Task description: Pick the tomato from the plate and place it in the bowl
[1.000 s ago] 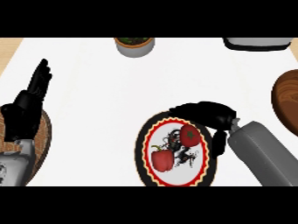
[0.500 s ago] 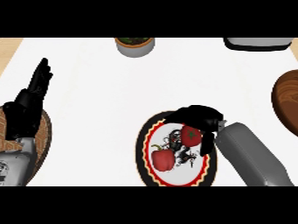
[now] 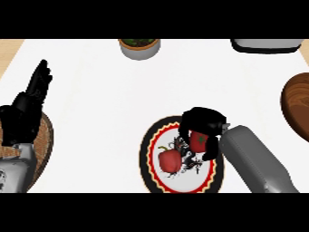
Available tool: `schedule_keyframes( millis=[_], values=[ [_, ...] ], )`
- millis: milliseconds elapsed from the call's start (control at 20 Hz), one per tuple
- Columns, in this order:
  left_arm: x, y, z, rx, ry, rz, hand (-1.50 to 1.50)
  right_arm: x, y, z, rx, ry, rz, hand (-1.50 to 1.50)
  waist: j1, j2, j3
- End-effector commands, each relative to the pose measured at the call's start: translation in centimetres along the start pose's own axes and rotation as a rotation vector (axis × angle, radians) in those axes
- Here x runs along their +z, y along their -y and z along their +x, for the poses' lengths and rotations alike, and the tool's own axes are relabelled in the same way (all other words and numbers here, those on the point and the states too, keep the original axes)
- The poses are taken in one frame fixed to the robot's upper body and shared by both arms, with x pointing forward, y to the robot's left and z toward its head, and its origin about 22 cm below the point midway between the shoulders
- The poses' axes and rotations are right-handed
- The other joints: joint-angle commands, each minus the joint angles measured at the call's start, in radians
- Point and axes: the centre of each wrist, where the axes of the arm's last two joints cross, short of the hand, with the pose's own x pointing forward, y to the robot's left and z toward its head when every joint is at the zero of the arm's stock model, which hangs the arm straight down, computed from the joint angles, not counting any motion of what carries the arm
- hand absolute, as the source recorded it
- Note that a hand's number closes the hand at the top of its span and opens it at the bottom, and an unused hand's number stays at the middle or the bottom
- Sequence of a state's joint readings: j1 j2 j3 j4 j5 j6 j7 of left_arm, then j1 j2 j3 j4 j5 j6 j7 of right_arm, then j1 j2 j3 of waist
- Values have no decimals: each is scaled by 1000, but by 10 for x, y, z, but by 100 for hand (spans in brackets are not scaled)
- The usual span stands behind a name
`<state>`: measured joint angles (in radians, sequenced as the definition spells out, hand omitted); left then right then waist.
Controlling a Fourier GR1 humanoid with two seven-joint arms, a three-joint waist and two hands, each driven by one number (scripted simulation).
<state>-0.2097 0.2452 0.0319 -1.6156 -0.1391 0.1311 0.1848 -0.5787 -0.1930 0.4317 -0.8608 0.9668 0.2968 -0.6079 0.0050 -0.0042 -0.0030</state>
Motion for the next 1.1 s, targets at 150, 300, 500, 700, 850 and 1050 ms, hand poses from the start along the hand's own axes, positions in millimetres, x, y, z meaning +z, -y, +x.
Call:
schedule_keyframes(
  millis=[150,300,500,700,850,1050],
  values=[
    [-2,12,-1,13,-4,5,0,-9,-14,-2,-9,65,-41,150,-1,5,3],
    [-2,-7,0,-4,-12,24,0,33,-45,34,-31,41,-51,150,-52,-11,1],
    [10,-24,-16,-40,-75,92,0,69,-131,55,-111,-68,0,150,-121,-33,-1],
    [14,-31,-18,-47,-69,112,0,118,-135,80,-129,-67,-119,150,-135,-31,-3],
    [18,-27,-20,-26,-64,120,0,138,-133,105,-258,-32,-308,150,-137,-24,-2],
    [18,-32,-12,-27,-44,108,0,180,-116,136,-303,-47,-494,150,-126,-19,-2]
  ],
)
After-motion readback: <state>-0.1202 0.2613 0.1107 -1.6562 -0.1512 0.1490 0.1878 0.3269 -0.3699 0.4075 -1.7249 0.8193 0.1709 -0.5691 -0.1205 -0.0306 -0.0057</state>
